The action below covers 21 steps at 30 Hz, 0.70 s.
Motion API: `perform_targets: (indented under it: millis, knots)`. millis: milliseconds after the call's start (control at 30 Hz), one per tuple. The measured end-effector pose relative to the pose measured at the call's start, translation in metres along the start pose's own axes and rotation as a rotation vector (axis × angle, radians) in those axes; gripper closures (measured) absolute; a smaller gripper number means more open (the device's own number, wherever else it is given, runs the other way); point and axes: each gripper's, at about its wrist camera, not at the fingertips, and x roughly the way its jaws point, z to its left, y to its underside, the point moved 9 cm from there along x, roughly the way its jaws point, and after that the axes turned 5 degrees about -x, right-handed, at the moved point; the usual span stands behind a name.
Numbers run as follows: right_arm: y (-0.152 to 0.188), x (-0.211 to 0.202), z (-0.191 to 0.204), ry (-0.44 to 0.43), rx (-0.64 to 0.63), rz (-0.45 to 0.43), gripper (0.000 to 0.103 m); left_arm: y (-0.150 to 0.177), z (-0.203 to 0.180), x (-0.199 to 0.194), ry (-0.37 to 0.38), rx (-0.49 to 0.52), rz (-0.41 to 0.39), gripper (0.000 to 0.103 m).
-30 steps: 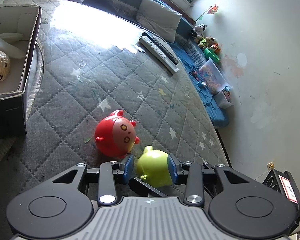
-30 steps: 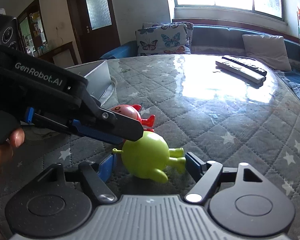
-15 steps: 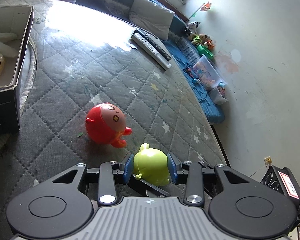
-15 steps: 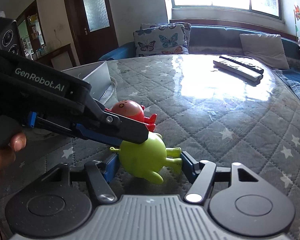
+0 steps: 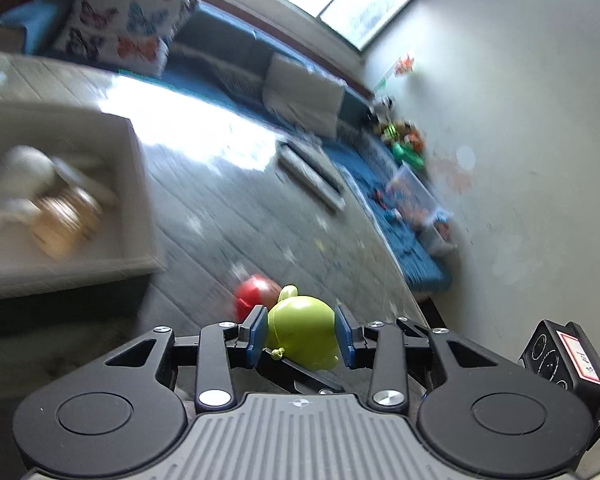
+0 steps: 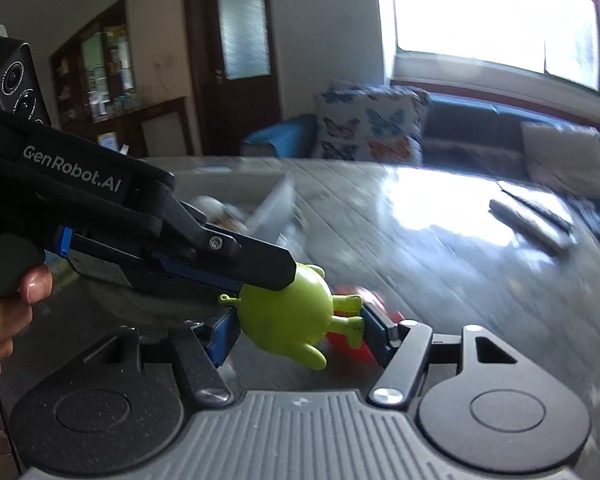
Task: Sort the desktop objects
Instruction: 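Lift the green toy and carry it over the white box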
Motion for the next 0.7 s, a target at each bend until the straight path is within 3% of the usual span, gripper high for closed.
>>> perform_targets:
  millis: [167, 333, 700]
  knots:
    - [-0.045, 0.027, 0.037, -0.076, -0.064, -0.04, 0.037, -0.034, 0.029, -0.04, -0.06, -0.008, -0.092, 0.064]
    - [-0.076, 0.068, 0.073, -0.166, -0.086, -0.03, 0.037, -0.061, 0.071, -0.065, -0.129, -0.052, -0.135, 0.064]
    - [-0.082, 0.142, 0.107, -0.355, -0.018, 0.119, 0.037, -0.078, 0.151, -0.068, -0.222, -0.163, -0.112, 0.064]
